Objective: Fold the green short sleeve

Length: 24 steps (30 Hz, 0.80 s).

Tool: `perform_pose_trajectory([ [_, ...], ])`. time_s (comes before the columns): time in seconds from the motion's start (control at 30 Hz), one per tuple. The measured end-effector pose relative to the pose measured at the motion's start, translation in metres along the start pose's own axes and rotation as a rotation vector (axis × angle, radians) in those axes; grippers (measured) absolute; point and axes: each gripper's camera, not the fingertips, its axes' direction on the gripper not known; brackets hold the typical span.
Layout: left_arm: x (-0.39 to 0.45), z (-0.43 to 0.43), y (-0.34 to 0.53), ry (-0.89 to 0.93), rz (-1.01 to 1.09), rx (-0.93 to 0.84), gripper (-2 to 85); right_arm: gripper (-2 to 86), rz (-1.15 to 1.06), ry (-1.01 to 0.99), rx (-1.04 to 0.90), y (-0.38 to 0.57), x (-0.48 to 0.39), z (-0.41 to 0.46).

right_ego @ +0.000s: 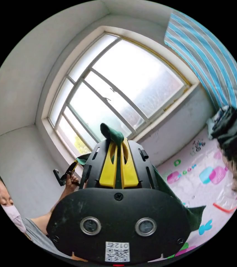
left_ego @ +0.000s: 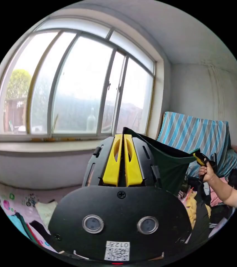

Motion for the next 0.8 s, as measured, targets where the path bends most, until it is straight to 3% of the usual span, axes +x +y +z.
perform_pose_trajectory([
  [0.17,0.035,-0.007,-0.028,-0.006,0.123,0.056,-0.1,-0.7,-0.087,-0.012,0.044,-0.009,-0.021,0.003],
  [0.27,0.051,0.008,0.005,0.008,0.154,-0.017,-0.1,-0.7,0.016,-0.002,0.003,0.027,0.013,0.006],
  [0.47,0.064,0.073,0.160,0.001,0.113,-0.366,-0.2,-0.7,0.297,0.037,-0.170,0.150,0.127,0.019],
  [0.63,0.068,0.162,0.317,-0.033,0.025,-0.792,-0.1,-0.6,0.523,0.188,-0.313,0.260,0.208,0.033],
  [0.8,0.099,0.236,0.391,-0.005,0.106,-1.085,-0.1,-0.5,0.534,0.374,-0.451,0.316,0.235,0.049],
])
